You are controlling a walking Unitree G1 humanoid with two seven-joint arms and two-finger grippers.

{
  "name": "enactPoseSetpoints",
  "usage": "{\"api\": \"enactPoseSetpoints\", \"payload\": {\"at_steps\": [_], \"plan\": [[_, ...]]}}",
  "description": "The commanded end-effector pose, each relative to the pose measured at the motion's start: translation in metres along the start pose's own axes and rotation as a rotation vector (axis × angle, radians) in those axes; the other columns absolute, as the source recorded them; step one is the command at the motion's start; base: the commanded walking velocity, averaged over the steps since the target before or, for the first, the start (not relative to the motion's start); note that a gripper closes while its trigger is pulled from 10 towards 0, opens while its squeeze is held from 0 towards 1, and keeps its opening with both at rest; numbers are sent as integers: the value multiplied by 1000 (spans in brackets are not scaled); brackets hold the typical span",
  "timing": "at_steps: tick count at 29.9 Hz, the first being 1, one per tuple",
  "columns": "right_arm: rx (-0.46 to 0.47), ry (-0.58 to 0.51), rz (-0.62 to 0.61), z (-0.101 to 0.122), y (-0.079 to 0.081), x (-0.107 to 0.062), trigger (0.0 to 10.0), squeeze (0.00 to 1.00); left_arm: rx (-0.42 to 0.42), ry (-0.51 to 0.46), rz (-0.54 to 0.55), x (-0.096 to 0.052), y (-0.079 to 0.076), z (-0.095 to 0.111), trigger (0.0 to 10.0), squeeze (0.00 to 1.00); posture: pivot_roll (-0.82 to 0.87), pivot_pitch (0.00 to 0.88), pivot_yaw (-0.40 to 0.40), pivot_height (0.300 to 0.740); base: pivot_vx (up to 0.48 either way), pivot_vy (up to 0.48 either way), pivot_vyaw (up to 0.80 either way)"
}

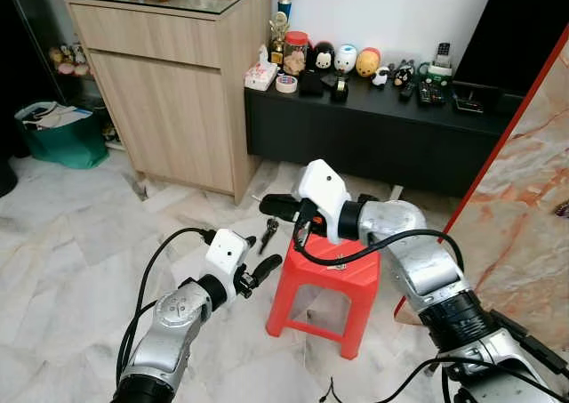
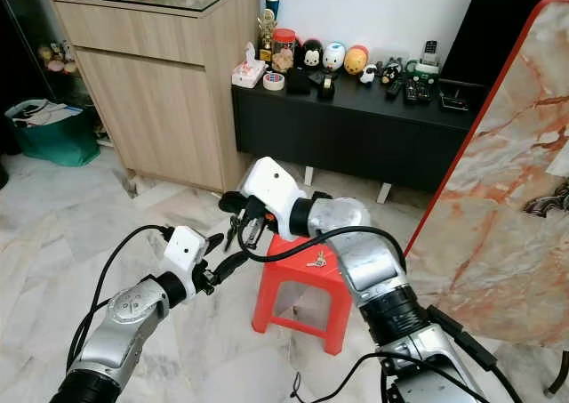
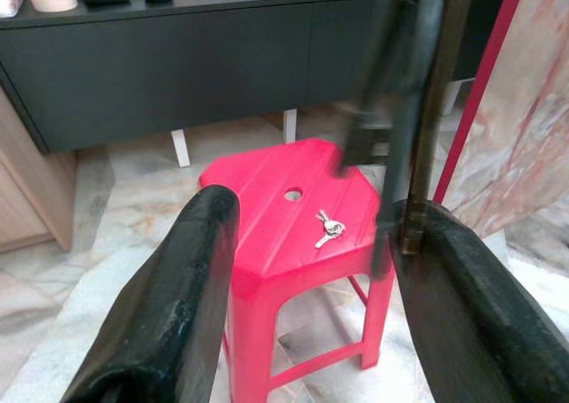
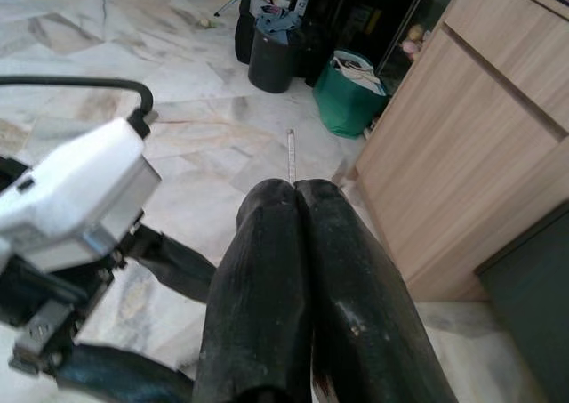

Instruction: Hang keys on a hook

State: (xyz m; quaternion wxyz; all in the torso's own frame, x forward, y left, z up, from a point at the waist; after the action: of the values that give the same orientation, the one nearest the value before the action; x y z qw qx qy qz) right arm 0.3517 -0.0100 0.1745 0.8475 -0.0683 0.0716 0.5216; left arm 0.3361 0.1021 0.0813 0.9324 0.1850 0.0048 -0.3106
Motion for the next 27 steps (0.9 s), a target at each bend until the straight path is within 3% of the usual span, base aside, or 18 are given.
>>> {"api": "enactPoseSetpoints", "payload": {"at_steps": [1, 19, 21, 22, 23, 27], "plan": [[-41, -19, -2, 14, 3, 2, 10000, 0, 21, 1, 5, 2, 0, 0, 10000, 0, 47, 0, -90, 740, 0, 0, 0], [-28, -18, 29, 14, 19, 8, 10000, 0, 31, -23, 90, 5, 9, 2, 10000, 0, 42, 0, -88, 740, 0, 0, 0], [-28, -15, 28, 13, 19, 8, 10000, 0, 30, -24, 96, 5, 10, 2, 9451, 0, 42, 0, -88, 740, 0, 0, 0], [-26, -14, 25, 13, 19, 8, 10000, 0, 30, -24, 96, 5, 10, 2, 4235, 0, 42, 0, -88, 740, 0, 0, 0], [-24, -12, 21, 12, 18, 8, 10000, 0, 30, -23, 95, 4, 10, 2, 0, 0, 42, 0, -90, 740, 0, 0, 0], [-21, -8, 15, 12, 16, 7, 10000, 0, 28, -27, 96, 3, 10, 1, 0, 0, 44, 0, -90, 740, 0, 0, 0]]}}
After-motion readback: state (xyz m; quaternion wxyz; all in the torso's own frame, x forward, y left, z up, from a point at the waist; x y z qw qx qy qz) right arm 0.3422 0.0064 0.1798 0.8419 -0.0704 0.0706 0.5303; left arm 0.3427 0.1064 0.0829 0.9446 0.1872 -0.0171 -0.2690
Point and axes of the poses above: a point about 5 cm out from each wrist's last joint towards the gripper, its own x axis pointing out of the wrist towards the gripper, its own z axis along the axis of the wrist's last joint, y = z × x, the point moved 5 cm from there along x, pointing out of the wrist towards the gripper, and after that the axes turned 14 degrees about x, right-handed, at the moved point
